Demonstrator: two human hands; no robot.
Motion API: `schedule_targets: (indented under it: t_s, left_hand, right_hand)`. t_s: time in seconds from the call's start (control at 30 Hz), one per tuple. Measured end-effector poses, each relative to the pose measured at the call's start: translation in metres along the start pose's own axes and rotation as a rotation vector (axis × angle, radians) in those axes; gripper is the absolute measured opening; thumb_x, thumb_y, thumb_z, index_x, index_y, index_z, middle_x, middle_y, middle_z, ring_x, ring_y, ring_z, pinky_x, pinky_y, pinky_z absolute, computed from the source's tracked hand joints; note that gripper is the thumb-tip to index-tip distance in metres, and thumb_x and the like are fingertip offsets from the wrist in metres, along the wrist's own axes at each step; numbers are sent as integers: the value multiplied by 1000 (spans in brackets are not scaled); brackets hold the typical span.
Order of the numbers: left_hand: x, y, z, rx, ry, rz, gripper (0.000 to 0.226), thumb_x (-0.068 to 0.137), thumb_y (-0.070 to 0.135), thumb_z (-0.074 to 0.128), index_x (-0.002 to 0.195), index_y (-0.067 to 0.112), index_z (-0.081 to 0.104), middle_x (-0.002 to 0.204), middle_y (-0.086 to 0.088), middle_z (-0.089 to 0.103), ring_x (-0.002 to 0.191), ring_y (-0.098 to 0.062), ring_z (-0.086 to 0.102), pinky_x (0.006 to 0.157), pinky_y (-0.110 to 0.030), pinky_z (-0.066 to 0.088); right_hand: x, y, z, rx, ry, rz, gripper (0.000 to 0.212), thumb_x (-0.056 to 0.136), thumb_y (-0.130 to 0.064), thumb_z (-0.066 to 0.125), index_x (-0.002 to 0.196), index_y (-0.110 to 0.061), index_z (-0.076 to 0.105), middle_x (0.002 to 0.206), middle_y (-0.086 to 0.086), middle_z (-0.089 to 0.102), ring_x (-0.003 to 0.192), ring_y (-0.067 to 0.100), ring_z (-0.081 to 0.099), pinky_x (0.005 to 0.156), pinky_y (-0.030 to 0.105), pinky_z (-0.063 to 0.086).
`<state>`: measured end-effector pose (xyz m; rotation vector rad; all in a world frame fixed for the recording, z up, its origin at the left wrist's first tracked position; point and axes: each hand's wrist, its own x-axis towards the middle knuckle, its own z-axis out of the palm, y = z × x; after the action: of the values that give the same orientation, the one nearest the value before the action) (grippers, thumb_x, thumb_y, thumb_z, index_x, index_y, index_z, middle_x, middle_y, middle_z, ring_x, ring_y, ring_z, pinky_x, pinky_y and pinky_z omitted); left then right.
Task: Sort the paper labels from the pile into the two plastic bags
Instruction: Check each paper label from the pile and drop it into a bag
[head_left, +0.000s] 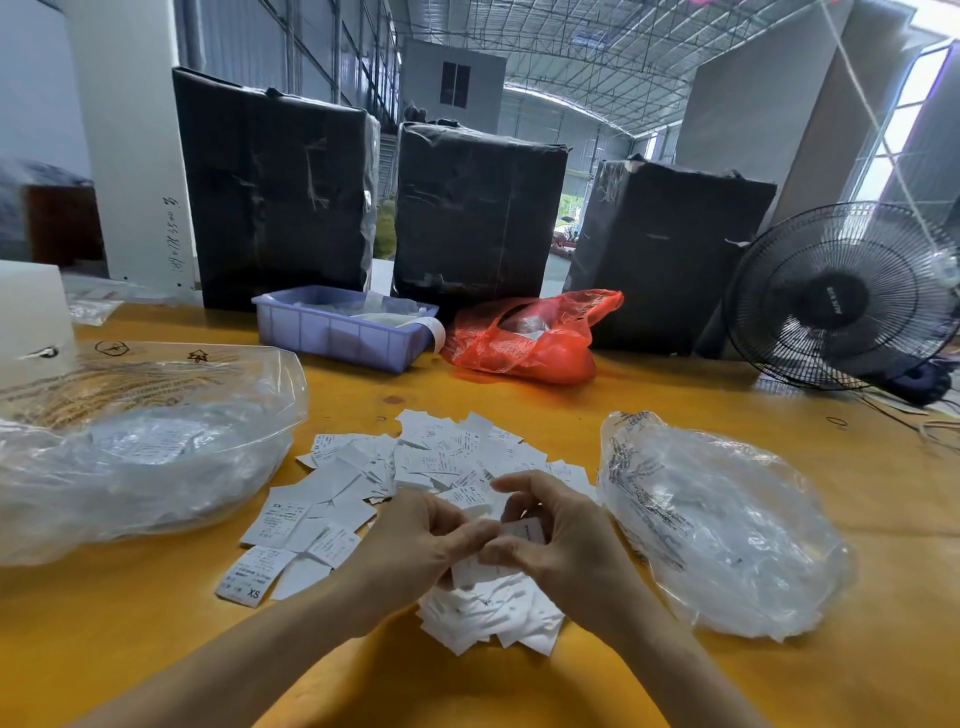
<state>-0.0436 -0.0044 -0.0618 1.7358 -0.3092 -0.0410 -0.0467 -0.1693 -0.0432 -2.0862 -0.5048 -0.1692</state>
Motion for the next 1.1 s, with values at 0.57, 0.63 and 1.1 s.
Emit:
schedule_targets:
  t_s: [0.57,0.63,1.1]
  left_hand:
    - [-1,-1,9,-180,182,-1,36,74,44,64,74,10,76,70,-12,69,63,-17,61,57,-26,46]
    - [-1,-1,8,-157,191,20,39,73,46,63,71,9,75,70,-21,64,62,-20,55,58,-30,41]
    - [-4,3,10,-233,197,-6,34,74,45,62,73,15,78,69,-7,71,62,-11,64,53,-18,47]
  right_hand:
    - [-1,4,16,21,230,-43,30,86,-9,67,117,-12,66,82,-1,67,56,5,61,58,17,49]
    - [-2,3,17,-22,164,-56,29,88,-14,65,117,-14,66,88,-3,66,62,6,60,60,18,48]
    - [-2,-6,8,453,131,170,20,77,-6,75,96,-8,69,74,10,69,57,15,62,58,24,52]
